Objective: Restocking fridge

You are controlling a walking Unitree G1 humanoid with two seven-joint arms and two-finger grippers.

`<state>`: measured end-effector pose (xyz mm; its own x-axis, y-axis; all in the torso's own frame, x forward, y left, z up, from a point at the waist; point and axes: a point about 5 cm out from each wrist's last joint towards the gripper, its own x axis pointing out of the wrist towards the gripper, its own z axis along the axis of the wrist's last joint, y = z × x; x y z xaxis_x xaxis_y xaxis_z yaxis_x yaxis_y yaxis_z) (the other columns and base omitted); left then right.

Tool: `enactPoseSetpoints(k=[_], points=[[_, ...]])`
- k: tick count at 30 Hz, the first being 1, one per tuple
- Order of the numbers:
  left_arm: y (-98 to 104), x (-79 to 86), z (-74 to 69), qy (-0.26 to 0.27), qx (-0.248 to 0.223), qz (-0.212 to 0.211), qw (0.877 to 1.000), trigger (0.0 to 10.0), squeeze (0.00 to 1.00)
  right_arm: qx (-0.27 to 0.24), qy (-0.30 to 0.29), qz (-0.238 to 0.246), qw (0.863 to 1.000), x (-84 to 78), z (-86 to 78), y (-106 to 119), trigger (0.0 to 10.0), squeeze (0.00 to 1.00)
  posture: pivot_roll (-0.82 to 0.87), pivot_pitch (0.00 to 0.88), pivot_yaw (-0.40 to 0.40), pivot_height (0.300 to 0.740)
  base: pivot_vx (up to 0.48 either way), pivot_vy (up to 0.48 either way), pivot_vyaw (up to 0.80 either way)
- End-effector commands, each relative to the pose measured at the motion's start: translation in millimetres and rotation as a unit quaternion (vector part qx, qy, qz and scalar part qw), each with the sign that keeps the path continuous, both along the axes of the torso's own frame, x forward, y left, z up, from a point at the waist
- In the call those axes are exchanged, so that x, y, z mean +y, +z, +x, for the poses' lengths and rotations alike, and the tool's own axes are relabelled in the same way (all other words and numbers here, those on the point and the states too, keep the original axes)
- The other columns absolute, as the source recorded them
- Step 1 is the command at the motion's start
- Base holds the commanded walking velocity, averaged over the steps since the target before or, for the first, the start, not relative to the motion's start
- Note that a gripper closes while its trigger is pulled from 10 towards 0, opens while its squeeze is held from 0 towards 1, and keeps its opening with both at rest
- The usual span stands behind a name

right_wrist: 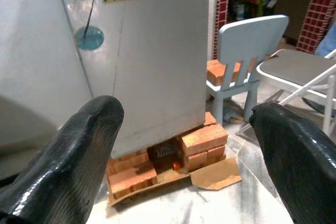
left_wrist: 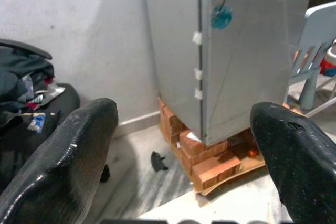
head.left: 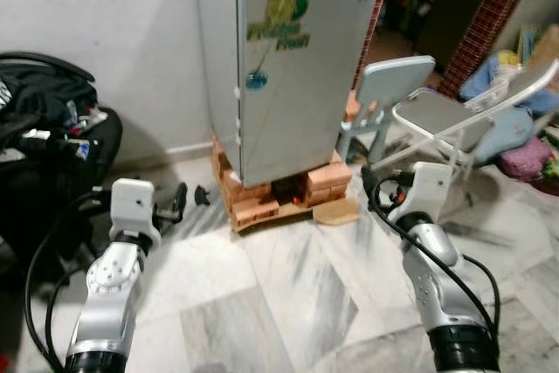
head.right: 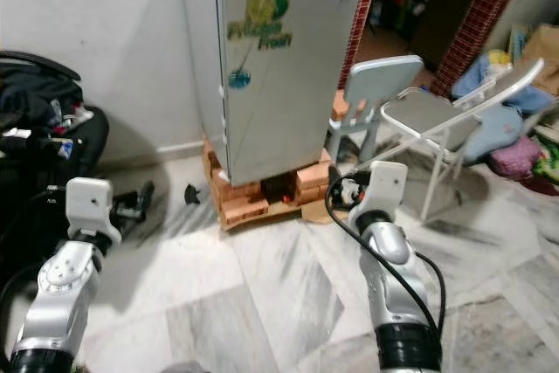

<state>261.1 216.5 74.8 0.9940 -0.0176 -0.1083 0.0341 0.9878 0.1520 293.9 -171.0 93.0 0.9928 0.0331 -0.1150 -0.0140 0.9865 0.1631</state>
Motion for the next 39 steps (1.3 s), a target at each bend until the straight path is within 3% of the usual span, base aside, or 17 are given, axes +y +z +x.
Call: enactPoseSetpoints(k=[1, 12, 18, 31, 39], points=[[7, -1.2, 3.6, -0.006, -0.009, 0.000, 1.000, 10.0, 0.00, -0.020, 0.006, -0.005, 1.000, 3.9, 6.9, 10, 10.0, 0.00, 0.14, 0.000, -0.062, 0.740, 0.480, 0.000, -0.42], [4, -1.3, 4.6, -0.009, -0.004, -0.004, 1.000, 10.0, 0.00, -0.024, 0.006, -0.014, 1.000, 2.3, 6.4, 11, 10.0, 0.00, 0.12, 0.000, -0.057, 0.740, 0.464, 0.000, -0.59], [1, -1.2, 6.1, 0.008, 0.009, -0.023, 1.000, 10.0, 0.00, -0.021, 0.003, -0.016, 1.000, 3.2, 6.6, 9, 10.0, 0.00, 0.13, 0.000, -0.064, 0.740, 0.328, 0.344, -0.71], [-4, 14.6, -3.0, 0.038, 0.017, -0.015, 0.999, 10.0, 0.00, -0.009, 0.011, -0.038, 0.999, -2.9, -0.9, 0, 10.0, 0.00, 0.14, 0.000, -0.084, 0.740, 0.000, 0.429, -0.41], [-7, 13.0, -5.8, 0.039, 0.018, -0.011, 0.999, 10.0, 0.00, -0.012, 0.008, -0.043, 0.999, -6.2, 3.9, 2, 10.0, 0.00, 0.14, 0.000, -0.084, 0.740, 0.000, 0.432, -0.55]])
